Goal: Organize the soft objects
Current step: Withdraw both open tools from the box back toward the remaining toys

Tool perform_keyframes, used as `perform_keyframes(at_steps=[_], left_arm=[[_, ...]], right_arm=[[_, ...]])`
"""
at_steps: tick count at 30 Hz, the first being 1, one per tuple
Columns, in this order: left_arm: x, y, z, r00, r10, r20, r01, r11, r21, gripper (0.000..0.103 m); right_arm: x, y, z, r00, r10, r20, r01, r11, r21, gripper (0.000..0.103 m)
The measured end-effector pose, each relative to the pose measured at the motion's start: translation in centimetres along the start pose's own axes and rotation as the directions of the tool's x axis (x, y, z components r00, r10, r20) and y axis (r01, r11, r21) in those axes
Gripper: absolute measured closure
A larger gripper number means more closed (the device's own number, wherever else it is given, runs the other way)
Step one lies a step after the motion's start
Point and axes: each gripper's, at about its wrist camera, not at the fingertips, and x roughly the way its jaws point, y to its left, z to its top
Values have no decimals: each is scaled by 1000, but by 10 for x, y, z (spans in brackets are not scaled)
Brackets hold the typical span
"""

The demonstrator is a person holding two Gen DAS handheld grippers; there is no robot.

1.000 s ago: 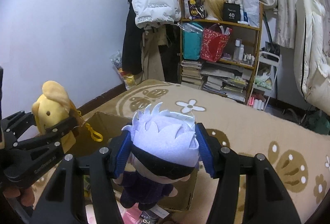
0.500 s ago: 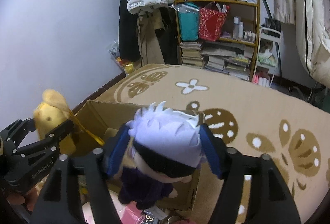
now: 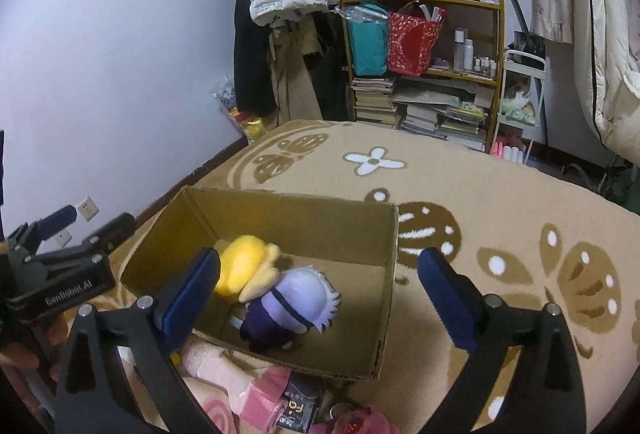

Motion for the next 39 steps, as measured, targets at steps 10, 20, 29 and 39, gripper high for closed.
perform_keyframes(at_steps=[10, 20, 29, 39], left_arm=[[-18, 4, -7, 999, 32, 21, -32, 999, -7, 1], [-37, -1, -22, 1000, 24, -13, -23, 999, 28, 1], [-47, 9, -33, 997, -22, -71, 20, 999, -28, 1], [-59, 1, -50, 990, -53, -127, 52, 999, -11, 1]], right_arm=[[-16, -2, -8, 1000, -27, -2, 27, 1000, -3, 0], [-36, -6, -19, 999, -53, -10, 54, 998, 43, 0], [-58, -14, -31, 999, -41, -16, 42, 995, 93, 0], [-61, -14, -52, 997, -35, -70, 43, 993, 114, 0]])
